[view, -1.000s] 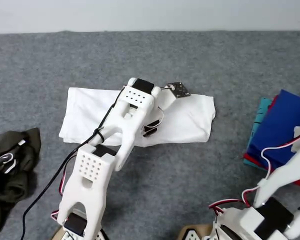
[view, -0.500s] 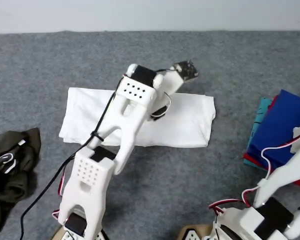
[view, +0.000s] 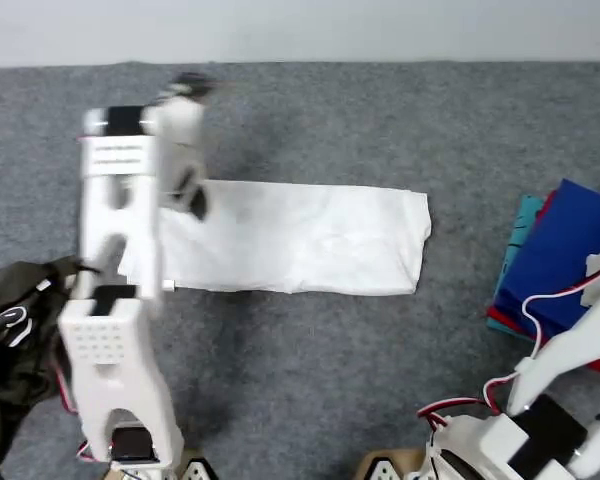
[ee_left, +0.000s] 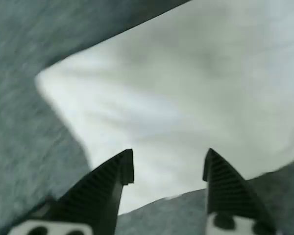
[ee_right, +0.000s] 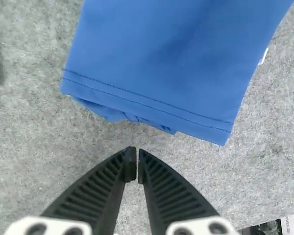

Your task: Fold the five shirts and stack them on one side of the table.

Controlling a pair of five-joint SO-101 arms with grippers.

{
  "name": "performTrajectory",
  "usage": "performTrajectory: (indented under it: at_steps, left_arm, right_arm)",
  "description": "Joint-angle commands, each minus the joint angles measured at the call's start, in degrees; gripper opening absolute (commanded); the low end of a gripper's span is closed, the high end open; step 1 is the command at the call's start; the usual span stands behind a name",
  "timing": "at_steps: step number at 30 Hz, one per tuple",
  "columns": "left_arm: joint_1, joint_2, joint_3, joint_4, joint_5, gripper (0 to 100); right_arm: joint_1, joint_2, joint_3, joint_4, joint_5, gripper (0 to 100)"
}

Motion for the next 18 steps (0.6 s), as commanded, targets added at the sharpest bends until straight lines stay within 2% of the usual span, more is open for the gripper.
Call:
performTrajectory:
  at_steps: [1, 5, 10, 18]
  left_arm:
    - [-5.10, 1.32, -0.48, -1.49, 0.35, 26]
    - [-8.35, 5.10, -0.48, -6.51, 0.62, 26]
    - [-8.79, 9.76, -0.48, -10.11, 0.62, 26]
    - [-8.88, 16.09, -0.48, -10.46, 0.62, 25]
  right_arm:
    - [-0.66, -2.59, -3.16, 0.57, -0.35, 1.5]
    - [-0.75, -2.59, -3.16, 0.48, -0.35, 1.5]
    - [-0.75, -2.59, -3.16, 0.57, -0.35, 1.5]
    - [-0.48, -2.95, -3.16, 0.57, -0.35, 1.5]
